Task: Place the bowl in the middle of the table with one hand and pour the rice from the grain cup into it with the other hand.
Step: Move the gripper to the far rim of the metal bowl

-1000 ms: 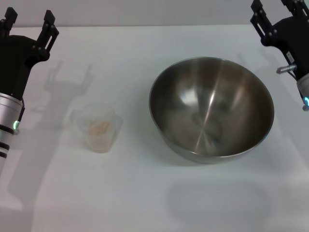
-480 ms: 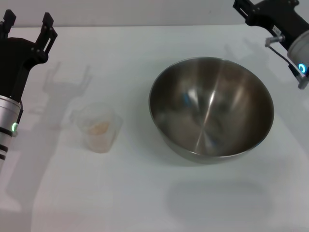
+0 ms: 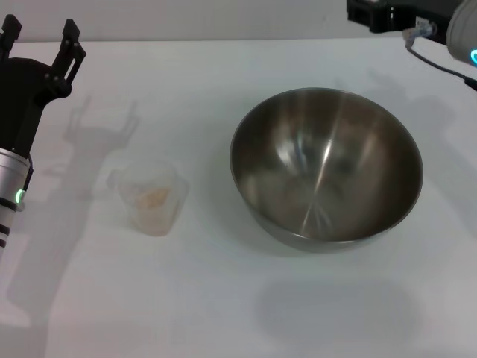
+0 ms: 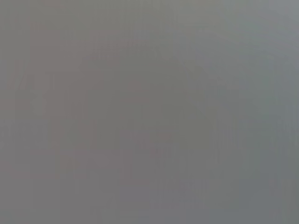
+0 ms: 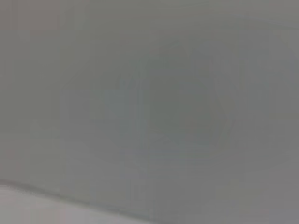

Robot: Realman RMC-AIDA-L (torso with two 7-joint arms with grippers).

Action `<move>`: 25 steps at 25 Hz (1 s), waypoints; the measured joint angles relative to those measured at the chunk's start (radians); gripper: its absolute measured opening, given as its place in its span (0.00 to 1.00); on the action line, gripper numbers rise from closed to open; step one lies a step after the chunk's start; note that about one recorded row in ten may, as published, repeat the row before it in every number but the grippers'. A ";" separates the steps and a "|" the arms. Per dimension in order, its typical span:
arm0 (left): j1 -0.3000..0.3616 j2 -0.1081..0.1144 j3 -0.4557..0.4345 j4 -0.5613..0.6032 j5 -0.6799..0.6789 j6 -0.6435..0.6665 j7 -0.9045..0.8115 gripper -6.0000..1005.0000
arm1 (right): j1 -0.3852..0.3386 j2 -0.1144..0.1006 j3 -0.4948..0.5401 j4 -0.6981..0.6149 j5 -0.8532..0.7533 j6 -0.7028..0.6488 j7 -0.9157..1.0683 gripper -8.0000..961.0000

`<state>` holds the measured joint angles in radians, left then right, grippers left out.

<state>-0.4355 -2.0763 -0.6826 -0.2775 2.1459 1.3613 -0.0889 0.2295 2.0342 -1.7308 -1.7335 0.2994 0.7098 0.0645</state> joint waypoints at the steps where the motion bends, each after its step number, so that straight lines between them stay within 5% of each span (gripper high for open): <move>1: 0.000 0.000 0.000 0.001 0.000 0.000 0.000 0.82 | 0.014 0.014 0.041 -0.039 0.047 0.100 -0.062 0.68; 3: 0.001 0.001 0.000 0.002 0.000 0.000 0.000 0.82 | 0.082 0.040 0.186 -0.120 0.163 0.400 -0.191 0.68; 8: 0.009 0.004 -0.007 0.004 0.000 0.007 0.000 0.82 | 0.201 0.037 0.360 -0.140 0.218 0.737 -0.263 0.68; 13: 0.011 0.004 -0.009 0.005 0.000 0.023 0.000 0.82 | 0.290 0.032 0.485 -0.038 0.213 0.907 -0.329 0.67; 25: 0.008 0.003 -0.009 0.004 0.000 0.027 0.000 0.82 | 0.343 0.018 0.531 0.235 0.176 0.911 -0.424 0.67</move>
<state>-0.4273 -2.0734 -0.6919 -0.2730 2.1461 1.3886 -0.0889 0.5729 2.0522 -1.1997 -1.4983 0.4754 1.6212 -0.3592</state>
